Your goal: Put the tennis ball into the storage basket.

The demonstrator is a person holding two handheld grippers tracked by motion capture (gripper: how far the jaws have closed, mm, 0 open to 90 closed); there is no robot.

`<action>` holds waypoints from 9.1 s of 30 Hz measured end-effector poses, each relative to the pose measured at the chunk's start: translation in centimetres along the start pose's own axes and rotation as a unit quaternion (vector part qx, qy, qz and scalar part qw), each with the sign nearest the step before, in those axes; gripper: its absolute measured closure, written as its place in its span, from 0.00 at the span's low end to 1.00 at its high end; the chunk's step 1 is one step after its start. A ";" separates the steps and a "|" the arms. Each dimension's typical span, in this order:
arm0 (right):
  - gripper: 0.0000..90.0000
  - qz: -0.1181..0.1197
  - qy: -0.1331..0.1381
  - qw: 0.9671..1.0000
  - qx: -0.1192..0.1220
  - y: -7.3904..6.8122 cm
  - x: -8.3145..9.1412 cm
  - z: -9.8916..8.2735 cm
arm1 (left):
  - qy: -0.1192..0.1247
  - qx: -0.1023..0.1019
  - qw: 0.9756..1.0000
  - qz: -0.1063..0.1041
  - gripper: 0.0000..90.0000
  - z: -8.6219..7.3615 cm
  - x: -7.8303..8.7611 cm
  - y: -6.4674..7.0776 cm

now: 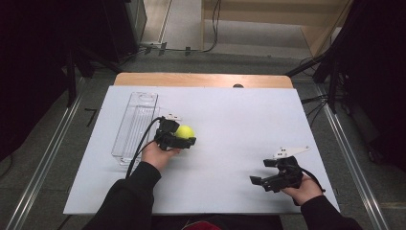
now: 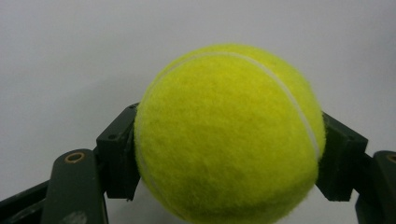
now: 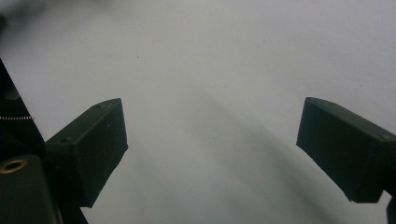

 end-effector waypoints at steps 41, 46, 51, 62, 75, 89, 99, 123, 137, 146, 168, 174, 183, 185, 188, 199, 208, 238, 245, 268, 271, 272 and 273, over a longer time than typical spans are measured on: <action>0.08 -0.001 0.002 1.000 0.000 0.0 0.0 0.0 | -0.021 -0.033 0.998 -0.039 0.29 2.5 3.6 1.3; 0.08 0.000 0.002 1.000 0.000 0.0 0.0 0.0 | -0.024 -0.035 0.998 -0.039 0.29 2.6 4.0 1.0; 0.08 -0.001 0.002 1.000 0.001 0.0 0.0 0.0 | -0.025 -0.035 0.998 -0.040 0.29 2.7 4.3 0.9; 0.08 0.000 0.000 1.000 0.001 0.0 0.0 0.0 | -0.033 -0.037 0.998 -0.045 0.29 2.8 4.8 0.4; 0.07 0.001 -0.003 1.000 0.002 0.0 -0.1 0.0 | -0.032 -0.032 0.998 -0.042 0.29 3.1 5.6 -0.2; 0.08 0.004 -0.001 1.000 0.002 -0.1 0.0 0.0 | -0.030 -0.021 0.998 -0.042 0.29 3.3 6.7 -1.3; 0.08 0.004 -0.001 1.000 0.003 0.0 -0.1 0.0 | -0.027 -0.011 0.999 -0.039 0.29 3.6 7.5 -1.8; 0.08 0.003 -0.001 1.000 0.003 0.0 0.0 0.0 | -0.017 0.011 1.000 -0.014 0.29 3.7 9.3 -3.5; 0.08 0.002 -0.001 1.000 0.002 0.0 0.0 0.0 | -0.009 0.020 0.999 0.026 0.29 3.8 10.5 -4.6; 0.08 0.002 0.000 1.000 0.002 0.0 0.0 0.0 | -0.006 0.043 0.998 0.037 0.29 3.5 10.9 -5.7; 0.08 0.002 -0.001 1.000 0.002 0.0 0.0 0.0 | -0.001 0.070 0.995 0.068 0.29 2.9 12.0 -7.9; 0.08 0.002 -0.001 1.000 0.003 0.0 0.0 0.0 | 0.010 0.074 0.993 0.087 0.29 2.8 11.9 -8.1; 0.07 0.003 0.000 1.000 0.003 -0.1 -0.1 0.1 | 0.011 0.077 0.992 0.103 0.29 3.0 11.0 -8.6; 0.08 0.002 0.000 1.000 0.003 -0.1 -0.1 0.1 | 0.013 0.080 0.991 0.107 0.29 3.1 10.8 -8.8; 0.08 0.003 0.000 1.000 0.003 -0.1 -0.1 0.1 | 0.013 0.083 0.990 0.110 0.29 3.2 10.4 -9.2; 0.08 -0.001 0.002 1.000 -0.002 0.0 0.1 -0.1 | 0.011 0.091 0.987 0.129 0.29 3.2 9.3 -10.4; 0.08 -0.004 0.005 1.000 -0.003 0.1 0.4 -0.3 | 0.018 0.105 0.986 0.132 0.28 3.0 9.0 -11.1; 0.08 -0.004 0.002 1.000 -0.003 0.0 0.3 -0.3 | -0.002 0.135 0.981 0.139 0.28 1.5 7.2 -12.2; 0.08 -0.003 0.002 1.000 -0.003 0.0 0.3 -0.3 | -0.010 0.135 0.981 0.140 0.28 1.4 6.8 -12.2; 0.08 -0.003 0.002 1.000 -0.003 0.0 0.3 -0.2 | 0.021 0.139 0.982 0.126 0.24 2.3 9.1 -12.0; 0.07 -0.002 0.002 1.000 -0.001 0.0 0.3 -0.2 | 0.025 0.134 0.983 0.124 0.24 2.6 9.6 -11.7; 0.08 -0.003 0.003 1.000 -0.002 0.0 0.3 -0.2 | 0.026 0.133 0.983 0.123 0.24 2.7 9.7 -11.6; 0.08 -0.002 0.003 1.000 -0.002 0.0 0.3 -0.2 | 0.026 0.129 0.984 0.120 0.24 2.9 9.9 -11.5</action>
Point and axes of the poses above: each handheld gripper's, and its own axes: x roughly backward along the jaws, z roughly out of its top, y roughly to its right, the point moved 1 cm from there along -x, roughly forward along the jaws, and after that the axes turned 5 degrees about y, right-handed, at the moved point
